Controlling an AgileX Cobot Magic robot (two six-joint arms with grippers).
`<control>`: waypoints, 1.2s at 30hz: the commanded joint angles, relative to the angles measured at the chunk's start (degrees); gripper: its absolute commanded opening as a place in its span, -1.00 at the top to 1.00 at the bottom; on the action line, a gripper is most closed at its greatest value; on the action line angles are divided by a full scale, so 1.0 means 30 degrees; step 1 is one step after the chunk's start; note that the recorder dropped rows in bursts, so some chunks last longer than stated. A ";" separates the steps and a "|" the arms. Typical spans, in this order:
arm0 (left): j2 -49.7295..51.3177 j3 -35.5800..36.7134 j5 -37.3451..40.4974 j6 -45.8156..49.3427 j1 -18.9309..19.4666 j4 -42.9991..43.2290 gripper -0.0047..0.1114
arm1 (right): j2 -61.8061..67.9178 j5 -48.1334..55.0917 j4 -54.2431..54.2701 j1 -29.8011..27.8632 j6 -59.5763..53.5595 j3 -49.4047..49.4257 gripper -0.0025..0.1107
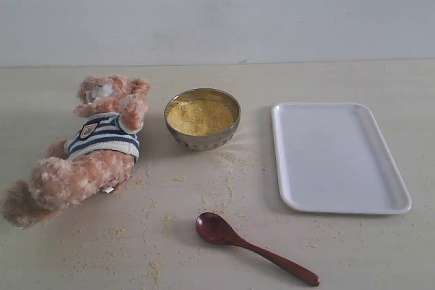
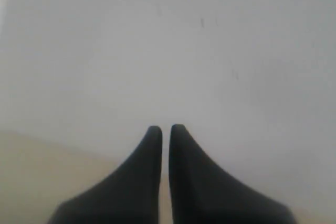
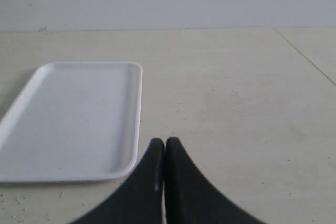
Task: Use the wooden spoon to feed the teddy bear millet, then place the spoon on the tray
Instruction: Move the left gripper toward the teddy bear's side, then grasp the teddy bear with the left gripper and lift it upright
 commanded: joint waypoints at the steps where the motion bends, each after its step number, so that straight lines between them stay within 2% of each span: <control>1: 0.5268 -0.5234 1.1814 0.1864 0.0028 0.3666 0.83 | 0.0009 -0.0112 -0.0054 0.0065 -0.0067 -0.0016 0.96; 2: 0.6034 -0.6087 1.3703 0.2118 0.0028 0.4223 0.83 | 0.0009 -0.0112 -0.0054 0.0065 -0.0067 -0.0016 0.96; 5: 0.7424 -0.7398 1.6772 0.2578 0.0634 0.4681 0.83 | 0.0009 -0.0112 -0.0054 0.0065 -0.0067 -0.0016 0.96; 9: 0.8365 -0.7215 1.7785 0.4007 0.2978 0.1858 0.83 | 0.0009 -0.0112 -0.0054 0.0065 -0.0067 -0.0016 0.96; 12: 0.9415 -0.6804 1.9268 0.9206 0.5449 -0.5072 0.83 | 0.0009 -0.0112 -0.0054 0.0065 -0.0067 -0.0016 0.96; 14: 1.0745 -0.6781 2.1788 1.2388 0.7231 -0.9471 0.83 | 0.0009 -0.0112 -0.0054 0.0065 -0.0067 -0.0016 0.96; 16: 1.2336 -0.6781 2.4439 1.4121 0.8706 -1.2343 0.83 | 0.0009 -0.0112 -0.0054 0.0065 -0.0067 -0.0016 0.96; 18: 1.3785 -0.6781 2.6706 1.4911 0.9571 -1.3478 0.83 | 0.0009 -0.0112 -0.0054 0.0065 -0.0067 -0.0016 0.96; 19: 1.4559 -0.6781 2.7502 1.5502 0.9826 -1.3611 0.83 | 0.0009 -0.0112 -0.0054 0.0065 -0.0067 -0.0016 0.96; 26: 1.8531 -0.5703 2.7502 1.8611 0.9715 -1.4773 0.80 | 0.0009 -0.0112 -0.0054 0.0065 -0.0067 -0.0016 0.96; 29: 1.9768 -0.5470 2.7327 2.0463 0.9715 -1.5978 0.52 | 0.0009 -0.0112 -0.0054 0.0065 -0.0067 -0.0016 0.96; 31: 2.0319 -0.5470 2.7139 2.1316 0.9715 -1.6773 0.24 | 0.0009 -0.0112 -0.0054 0.0065 -0.0067 -0.0016 0.96; 32: 2.0617 -0.5470 2.7110 2.1760 0.9715 -1.7306 0.02 | 0.0009 -0.0112 -0.0054 0.0065 -0.0067 -0.0016 0.96; 35: 2.1102 -0.5470 2.7025 2.2315 0.9715 -1.8424 -0.45 | 0.0009 -0.0112 -0.0054 0.0065 -0.0067 -0.0016 0.96; 36: 2.1203 -0.5470 2.6974 2.2315 0.9715 -1.8458 -0.51 | 0.0009 -0.0112 -0.0054 0.0065 -0.0067 -0.0016 0.96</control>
